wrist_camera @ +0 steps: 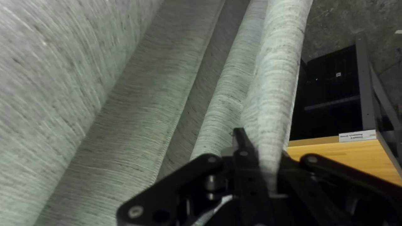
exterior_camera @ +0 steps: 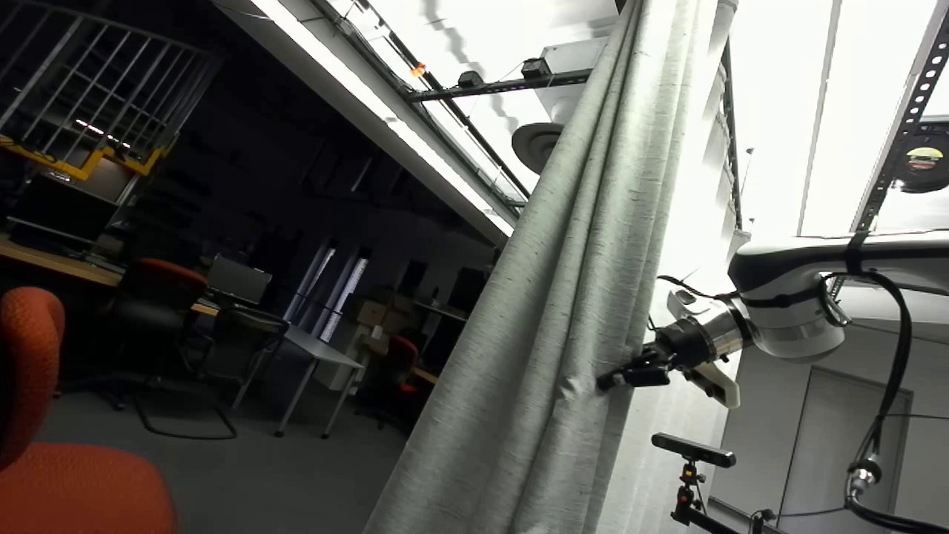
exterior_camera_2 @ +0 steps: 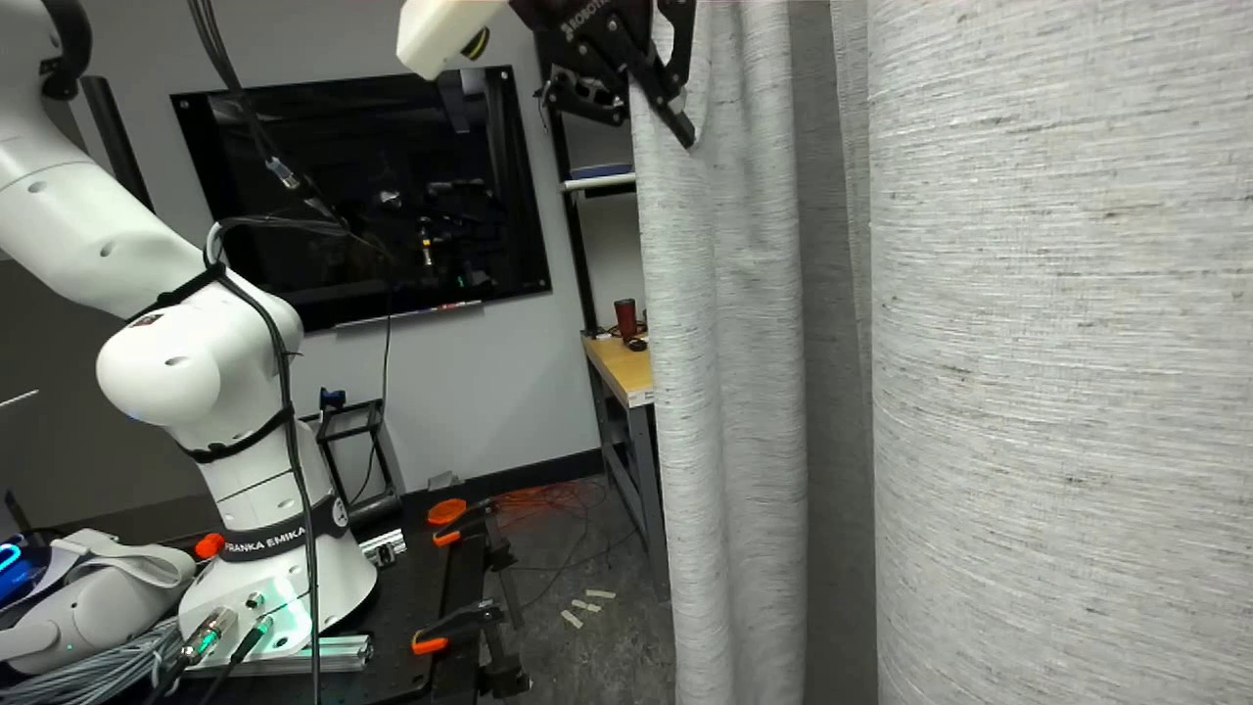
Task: Open the curtain from left to right
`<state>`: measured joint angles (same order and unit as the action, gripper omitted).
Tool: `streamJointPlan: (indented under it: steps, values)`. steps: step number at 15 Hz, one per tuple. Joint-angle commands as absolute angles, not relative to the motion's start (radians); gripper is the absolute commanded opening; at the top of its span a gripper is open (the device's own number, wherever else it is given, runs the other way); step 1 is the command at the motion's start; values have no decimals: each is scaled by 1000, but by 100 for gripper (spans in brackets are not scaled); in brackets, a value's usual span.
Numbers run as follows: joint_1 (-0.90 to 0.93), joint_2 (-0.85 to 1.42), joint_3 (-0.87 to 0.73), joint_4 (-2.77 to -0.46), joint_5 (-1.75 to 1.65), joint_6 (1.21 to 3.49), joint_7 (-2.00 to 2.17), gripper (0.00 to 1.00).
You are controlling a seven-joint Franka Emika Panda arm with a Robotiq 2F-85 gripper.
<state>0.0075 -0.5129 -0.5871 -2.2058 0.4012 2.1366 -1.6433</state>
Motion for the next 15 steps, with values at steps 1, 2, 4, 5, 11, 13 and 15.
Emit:
streamJointPlan:
  steps: [1,2,4,5,11,13,15]
  values:
    - [-23,-492,-559,-2201,439,2127,-1659,4]
    - [-22,-484,-555,-2200,451,2127,-1659,4]
    - [-23,-474,-552,-2196,461,2127,-1659,4]
    - [-23,-473,-552,-2195,461,2127,-1659,4]
    - [3,-422,-559,-2162,497,2139,-1667,1]
    - [28,-367,-561,-2122,551,2153,-1682,1]
    - [44,-301,-556,-2072,618,2181,-1705,1]
